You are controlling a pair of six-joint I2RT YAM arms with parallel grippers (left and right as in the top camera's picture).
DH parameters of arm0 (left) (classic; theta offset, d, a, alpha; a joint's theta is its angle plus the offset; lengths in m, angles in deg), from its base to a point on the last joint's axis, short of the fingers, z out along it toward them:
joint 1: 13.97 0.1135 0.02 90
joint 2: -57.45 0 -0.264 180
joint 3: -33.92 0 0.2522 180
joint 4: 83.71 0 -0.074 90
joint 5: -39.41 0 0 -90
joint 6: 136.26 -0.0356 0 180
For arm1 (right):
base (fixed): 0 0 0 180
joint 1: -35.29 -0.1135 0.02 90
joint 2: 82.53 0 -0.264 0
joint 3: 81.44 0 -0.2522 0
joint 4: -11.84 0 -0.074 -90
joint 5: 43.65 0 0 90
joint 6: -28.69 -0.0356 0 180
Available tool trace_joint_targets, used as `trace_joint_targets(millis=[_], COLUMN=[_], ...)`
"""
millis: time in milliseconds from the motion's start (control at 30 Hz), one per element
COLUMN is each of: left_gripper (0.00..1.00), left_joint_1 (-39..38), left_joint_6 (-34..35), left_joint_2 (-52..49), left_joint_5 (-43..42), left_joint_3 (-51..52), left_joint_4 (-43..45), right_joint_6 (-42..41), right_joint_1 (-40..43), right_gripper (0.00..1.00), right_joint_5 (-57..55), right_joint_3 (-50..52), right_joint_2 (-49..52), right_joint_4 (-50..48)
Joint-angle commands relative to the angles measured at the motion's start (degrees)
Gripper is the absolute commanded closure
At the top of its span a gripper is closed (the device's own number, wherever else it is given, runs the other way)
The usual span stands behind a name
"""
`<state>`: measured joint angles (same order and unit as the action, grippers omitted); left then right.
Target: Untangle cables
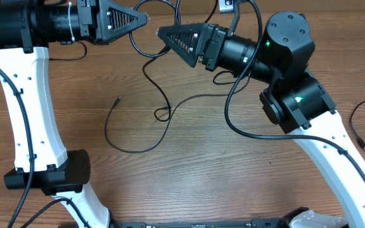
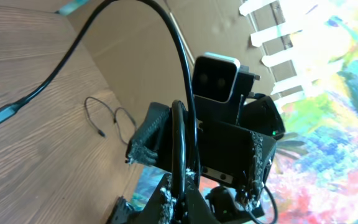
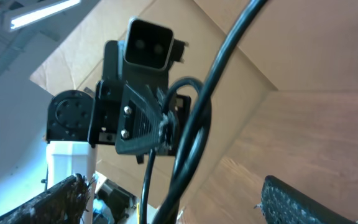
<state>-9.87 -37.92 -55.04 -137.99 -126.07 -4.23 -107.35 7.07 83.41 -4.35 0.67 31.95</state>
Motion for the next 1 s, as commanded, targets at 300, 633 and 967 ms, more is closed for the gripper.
trace_joint_targets(millis=[300,633,967], left_gripper=[0.96,0.96,0.96], left_joint_1=[-2.2,-2.4,-4.9], left_joint_6=[-3.7,-3.2,-3.0], left_joint_2=[1.6,1.6,1.1], left_joint_5=[4.0,8.3,23.7], left_joint_3=[-0.2,-0.2,-0.1], left_joint_4=[0.3,0.2,-1.7], right_joint_6=[-8.0,-8.2,-8.0], right_joint_1=[-4.6,-7.1,-7.0], right_gripper=[0.13,0.13,0.13], right_joint_5=[3.1,3.3,5.4], right_joint_3=[-1.0,-1.0,-1.0], right_joint_2=[1.7,1.7,1.7], right_joint_4=[-25.6,-33.0,-44.8])
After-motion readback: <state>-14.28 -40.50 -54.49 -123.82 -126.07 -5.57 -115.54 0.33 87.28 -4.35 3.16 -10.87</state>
